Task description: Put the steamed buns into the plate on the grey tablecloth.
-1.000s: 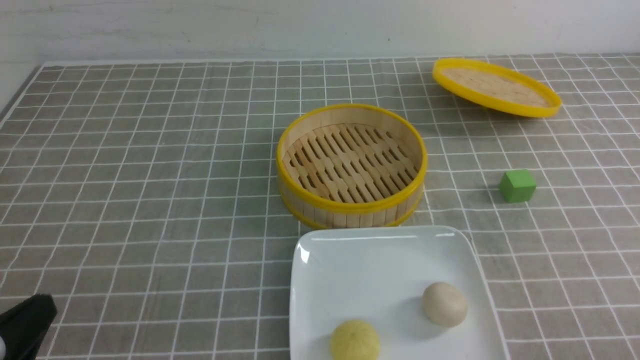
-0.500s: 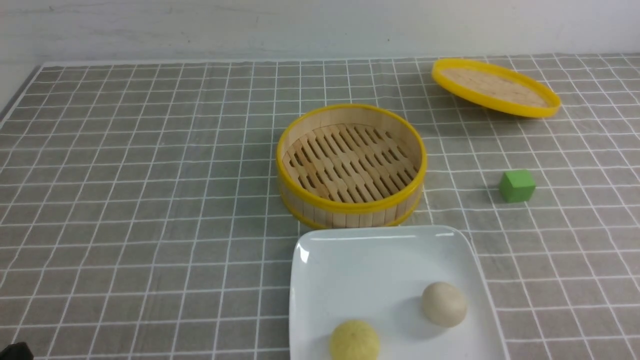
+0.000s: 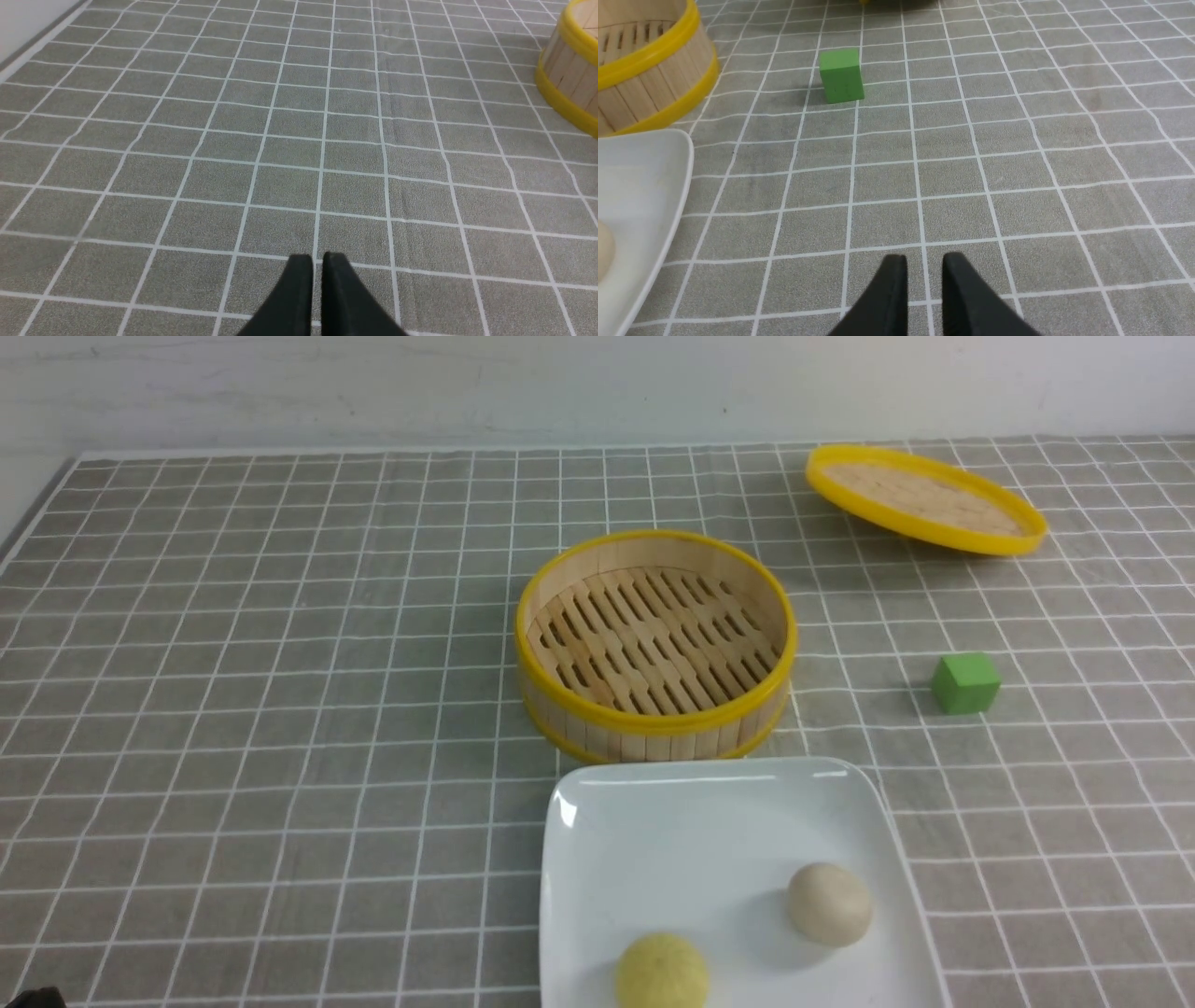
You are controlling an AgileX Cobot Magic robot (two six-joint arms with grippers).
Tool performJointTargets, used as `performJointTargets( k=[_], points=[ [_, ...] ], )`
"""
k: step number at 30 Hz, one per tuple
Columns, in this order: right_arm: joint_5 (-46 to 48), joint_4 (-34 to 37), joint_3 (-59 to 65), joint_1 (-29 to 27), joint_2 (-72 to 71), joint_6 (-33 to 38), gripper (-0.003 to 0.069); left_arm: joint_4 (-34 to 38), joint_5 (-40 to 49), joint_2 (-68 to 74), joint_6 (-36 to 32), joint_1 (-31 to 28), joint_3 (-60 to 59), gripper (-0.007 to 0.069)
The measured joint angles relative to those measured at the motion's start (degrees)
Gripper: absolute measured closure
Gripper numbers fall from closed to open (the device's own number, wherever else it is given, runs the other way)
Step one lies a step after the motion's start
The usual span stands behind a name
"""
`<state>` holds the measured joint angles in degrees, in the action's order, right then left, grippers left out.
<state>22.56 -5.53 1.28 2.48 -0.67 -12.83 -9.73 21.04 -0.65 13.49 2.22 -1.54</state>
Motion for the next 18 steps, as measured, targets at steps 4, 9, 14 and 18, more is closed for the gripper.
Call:
performJointTargets(
  k=[4,9,14,18],
  points=[
    [0.0,0.0,0.0,0.0,0.0,0.0,0.0517,0.0,0.2,0.0,0.0,0.0,0.0,0.0559],
    [0.0,0.0,0.0,0.0,0.0,0.0,0.0510,0.0,0.2,0.0,0.0,0.0,0.0,0.0553],
    [0.0,0.0,0.0,0.0,0.0,0.0,0.0506,0.0,0.2,0.0,0.0,0.0,0.0,0.0551],
    [0.0,0.0,0.0,0.0,0.0,0.0,0.0501,-0.1,0.2,0.0,0.0,0.0,0.0,0.0545]
  ],
)
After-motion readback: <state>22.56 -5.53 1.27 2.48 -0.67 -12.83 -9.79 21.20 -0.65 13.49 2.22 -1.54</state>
